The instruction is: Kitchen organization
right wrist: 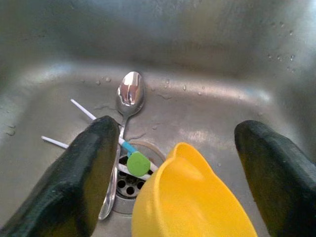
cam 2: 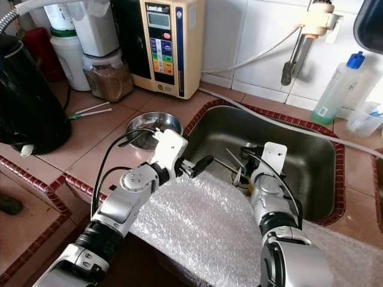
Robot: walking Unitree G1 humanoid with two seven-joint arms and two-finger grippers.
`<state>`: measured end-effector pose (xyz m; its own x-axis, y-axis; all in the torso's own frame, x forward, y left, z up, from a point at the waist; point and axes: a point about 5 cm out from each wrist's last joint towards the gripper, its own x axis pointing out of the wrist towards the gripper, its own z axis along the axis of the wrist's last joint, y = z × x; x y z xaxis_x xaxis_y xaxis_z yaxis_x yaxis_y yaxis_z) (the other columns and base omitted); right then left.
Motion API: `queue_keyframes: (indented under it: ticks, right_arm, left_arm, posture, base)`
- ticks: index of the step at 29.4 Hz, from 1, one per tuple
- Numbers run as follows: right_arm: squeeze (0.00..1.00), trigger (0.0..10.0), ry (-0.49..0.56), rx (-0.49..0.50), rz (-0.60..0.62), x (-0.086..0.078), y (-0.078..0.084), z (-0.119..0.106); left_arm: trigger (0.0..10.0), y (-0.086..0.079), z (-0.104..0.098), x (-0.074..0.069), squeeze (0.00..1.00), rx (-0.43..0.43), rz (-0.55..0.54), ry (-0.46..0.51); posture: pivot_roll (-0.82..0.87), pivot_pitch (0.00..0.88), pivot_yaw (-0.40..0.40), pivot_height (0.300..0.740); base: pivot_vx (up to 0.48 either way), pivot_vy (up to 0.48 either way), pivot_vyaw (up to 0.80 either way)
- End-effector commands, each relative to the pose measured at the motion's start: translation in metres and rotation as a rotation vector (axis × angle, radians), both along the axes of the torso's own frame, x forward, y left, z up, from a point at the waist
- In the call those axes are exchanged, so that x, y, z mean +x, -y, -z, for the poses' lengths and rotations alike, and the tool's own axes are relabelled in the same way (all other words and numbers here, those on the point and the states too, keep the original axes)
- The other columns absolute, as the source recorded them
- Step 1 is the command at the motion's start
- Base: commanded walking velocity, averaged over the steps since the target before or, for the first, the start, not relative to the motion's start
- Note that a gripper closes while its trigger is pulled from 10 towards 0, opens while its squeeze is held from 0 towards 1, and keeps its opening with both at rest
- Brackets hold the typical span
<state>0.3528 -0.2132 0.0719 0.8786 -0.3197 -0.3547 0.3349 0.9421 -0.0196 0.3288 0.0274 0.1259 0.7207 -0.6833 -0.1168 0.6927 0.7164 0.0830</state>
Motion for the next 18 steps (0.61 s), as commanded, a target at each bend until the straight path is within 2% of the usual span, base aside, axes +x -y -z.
queue_keyframes:
  ticks: [1,7,8,13,16,18]
  right_arm:
    - [1.00,10.0,0.003,-0.006,0.001,0.003,0.000,-0.004]
    - [1.00,10.0,0.014,0.021,0.026,0.001,-0.002,-0.001]
    - [1.00,10.0,0.021,0.024,0.027,0.001,-0.008,0.000]
    - [1.00,10.0,0.075,-0.023,-0.023,0.007,-0.022,-0.008]
    - [1.00,10.0,0.096,-0.049,-0.044,0.008,-0.025,-0.011]
    - [1.00,10.0,0.116,-0.078,-0.057,0.007,-0.025,-0.012]
  left_arm:
    - [10.0,-0.003,-0.007,0.006,1.00,-0.001,-0.022,0.029]
    - [10.0,-0.013,-0.011,0.015,1.00,0.016,-0.060,0.062]
    - [10.0,-0.013,-0.015,0.018,1.00,0.013,-0.071,0.075]
    - [10.0,-0.013,-0.019,0.020,1.00,-0.010,-0.087,0.097]
    - [10.0,-0.014,-0.018,0.021,1.00,-0.007,-0.109,0.098]
    - [10.0,-0.015,-0.015,0.022,0.84,0.001,-0.136,0.100]
  posture:
    - [0.16,0.000,-0.032,0.740]
    - [0.15,0.000,-0.005,0.740]
    - [0.12,0.000,0.020,0.740]
    - [0.08,0.000,0.053,0.740]
    - [0.07,0.000,0.060,0.740]
    - [0.06,0.000,0.056,0.740]
  base:
    - [0.000,0.000,0.00]
    - [0.000,0.000,0.00]
    - [0.000,0.000,0.00]
    - [0.000,0.000,0.00]
    - [0.000,0.000,0.00]
    - [0.000,0.000,0.00]
